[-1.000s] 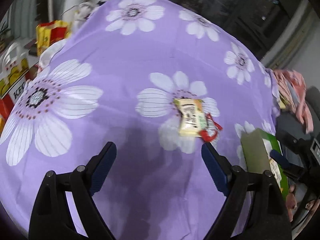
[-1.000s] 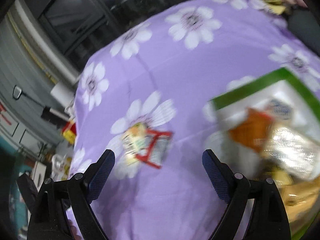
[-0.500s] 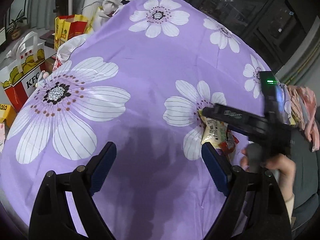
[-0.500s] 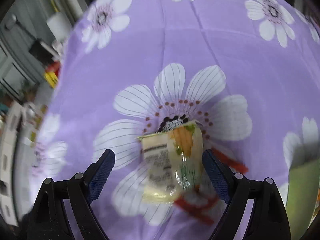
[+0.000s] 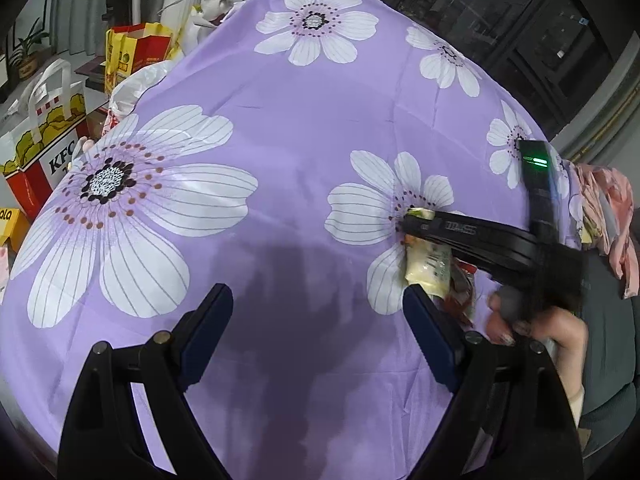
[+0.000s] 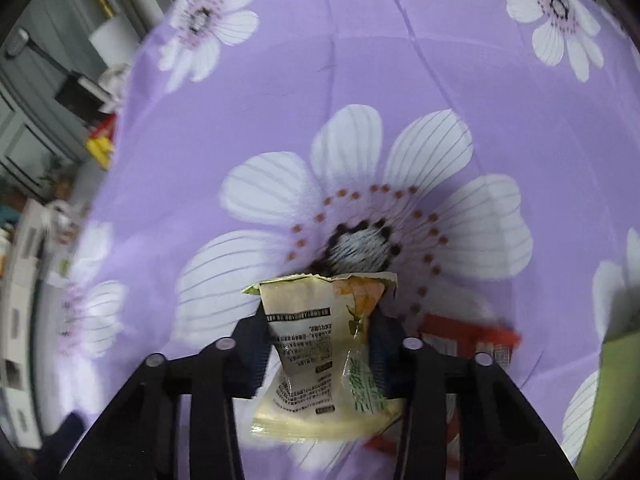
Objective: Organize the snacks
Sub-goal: 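Move the right gripper to the cream-and-green pouch and grasp it, then lift the cream-and-green pouch with the right gripper and hold it up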
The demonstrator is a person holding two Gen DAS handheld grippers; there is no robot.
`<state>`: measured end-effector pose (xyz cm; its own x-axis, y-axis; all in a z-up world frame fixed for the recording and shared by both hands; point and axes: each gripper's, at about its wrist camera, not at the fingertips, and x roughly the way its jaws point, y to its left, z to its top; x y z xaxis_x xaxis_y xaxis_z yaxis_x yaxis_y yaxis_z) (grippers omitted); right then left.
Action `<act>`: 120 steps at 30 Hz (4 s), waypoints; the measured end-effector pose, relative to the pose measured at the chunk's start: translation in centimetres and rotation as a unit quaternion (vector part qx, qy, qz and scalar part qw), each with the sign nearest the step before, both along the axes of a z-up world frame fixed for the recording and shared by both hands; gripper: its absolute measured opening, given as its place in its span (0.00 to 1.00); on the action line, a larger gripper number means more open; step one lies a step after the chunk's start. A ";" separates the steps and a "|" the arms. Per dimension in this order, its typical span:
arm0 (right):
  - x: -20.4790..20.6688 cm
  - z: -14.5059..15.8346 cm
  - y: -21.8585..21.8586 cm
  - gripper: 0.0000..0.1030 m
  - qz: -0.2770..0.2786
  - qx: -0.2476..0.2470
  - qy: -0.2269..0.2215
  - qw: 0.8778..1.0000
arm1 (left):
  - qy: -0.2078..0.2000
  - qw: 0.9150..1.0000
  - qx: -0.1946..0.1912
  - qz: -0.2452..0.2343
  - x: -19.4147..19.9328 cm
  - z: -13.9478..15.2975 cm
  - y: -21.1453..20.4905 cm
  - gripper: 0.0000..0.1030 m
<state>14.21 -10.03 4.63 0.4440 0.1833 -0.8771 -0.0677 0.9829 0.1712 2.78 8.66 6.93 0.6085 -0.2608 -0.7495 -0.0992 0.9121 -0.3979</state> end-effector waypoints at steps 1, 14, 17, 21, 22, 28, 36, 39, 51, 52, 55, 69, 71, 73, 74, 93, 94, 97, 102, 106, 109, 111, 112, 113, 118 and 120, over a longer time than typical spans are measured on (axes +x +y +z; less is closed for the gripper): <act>-0.6 0.6 -0.1 0.40 0.003 0.016 -0.004 1.000 | 0.003 1.000 -0.004 0.004 0.0 -0.1 0.3 0.84; -10.5 0.0 0.5 0.41 0.014 0.057 0.067 0.996 | 0.026 0.999 -0.034 0.005 0.3 -0.8 1.6 0.84; -11.5 -1.0 0.4 0.45 0.007 0.034 0.068 0.997 | 0.033 0.999 -0.043 -0.007 0.1 -1.1 1.3 0.84; -13.6 1.3 -1.3 0.68 -0.008 0.069 0.016 0.997 | 0.038 0.996 -0.066 -0.039 0.0 -1.4 0.6 0.84; -13.9 1.7 -2.0 0.69 -0.014 0.078 0.005 0.997 | 0.043 0.995 -0.070 -0.055 0.0 -1.5 0.0 0.84; -13.8 1.9 -6.0 0.70 -0.063 0.144 -0.007 0.988 | 0.062 0.984 -0.085 -0.141 -1.0 -2.1 -3.8 0.83; -12.9 -0.9 -5.9 0.70 -0.043 0.241 0.051 0.968 | 0.087 0.974 -0.091 -0.186 -1.5 -3.6 -7.4 0.64; -12.5 -1.9 -5.0 0.70 -0.032 0.250 0.071 0.965 | 0.110 0.971 -0.101 -0.187 -1.3 -4.7 -7.6 0.50; -12.1 -3.5 -3.3 0.70 -0.026 0.239 0.087 0.967 | 0.119 0.973 -0.123 -0.155 -1.3 -5.9 -5.8 0.29; -12.0 -3.5 -3.2 0.70 -0.026 0.235 0.086 0.968 | 0.118 0.973 -0.122 -0.155 -1.4 -5.9 -5.9 0.29; -11.8 -3.5 -2.8 0.70 -0.019 0.230 0.083 0.969 | 0.115 0.974 -0.115 -0.157 -1.5 -5.8 -5.9 0.28; -12.1 -3.1 -1.5 0.60 -0.002 0.186 0.052 0.981 | 0.078 0.980 -0.033 -0.182 -1.8 -5.0 -8.3 0.27; -12.3 -2.9 -1.5 0.59 0.001 0.187 0.047 0.981 | 0.068 0.980 -0.022 -0.184 -1.9 -4.6 -8.6 0.24; -12.6 -2.7 -1.5 0.59 0.003 0.193 0.036 0.981 | 0.055 0.981 -0.010 -0.185 -2.0 -4.3 -8.9 0.23; -12.6 -2.5 -1.5 0.59 0.006 0.196 0.031 0.980 | 0.048 0.982 -0.007 -0.181 -2.1 -4.0 -8.9 0.23; -16.1 4.0 -1.6 0.59 0.039 0.199 -0.143 0.969 | -0.133 0.977 0.005 -0.167 -4.5 0.8 -9.0 0.22; -16.3 4.1 -1.6 0.59 0.040 0.199 -0.149 0.968 | -0.140 0.976 0.004 -0.166 -4.6 1.0 -8.9 0.22; -16.7 4.7 -1.6 0.59 0.043 0.197 -0.166 0.965 | -0.158 0.973 0.004 -0.167 -5.0 1.4 -8.8 0.22; -17.4 5.5 -1.5 0.59 0.049 0.190 -0.189 0.962 | -0.179 0.969 0.003 -0.168 -5.5 2.0 -8.8 0.22; -17.6 5.8 -1.5 0.59 0.050 0.186 -0.200 0.961 | -0.191 0.967 0.001 -0.169 -5.8 2.2 -8.9 0.22; -17.9 6.1 -1.5 0.59 0.052 0.182 -0.208 0.960 | -0.197 0.966 -0.001 -0.170 -6.0 2.4 -9.0 0.22; -18.1 6.2 -1.6 0.59 0.052 0.179 -0.211 0.959 | -0.199 0.965 -0.003 -0.170 -6.0 2.5 -9.0 0.22; -18.1 6.3 -1.6 0.59 0.052 0.179 -0.212 0.959 | -0.200 0.965 -0.003 -0.170 -6.0 2.5 -9.0 0.22; -18.1 6.3 -1.6 0.59 0.052 0.179 -0.212 0.959 | -0.200 0.965 -0.004 -0.171 -6.0 2.5 -9.1 0.22; -18.1 6.3 -1.7 0.59 0.052 0.179 -0.212 0.959 | -0.203 0.964 -0.006 -0.170 -6.0 2.6 -9.1 0.22; -18.1 6.4 -1.8 0.59 0.052 0.177 -0.213 0.959 | -0.205 0.964 -0.007 -0.171 -6.1 2.6 -9.1 0.22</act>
<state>-3.89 -11.79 11.05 0.7119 0.4988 -0.4943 -0.3009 0.8527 0.4271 -3.29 -0.39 9.52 0.7301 -0.5062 -0.4590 0.3742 0.8583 -0.3513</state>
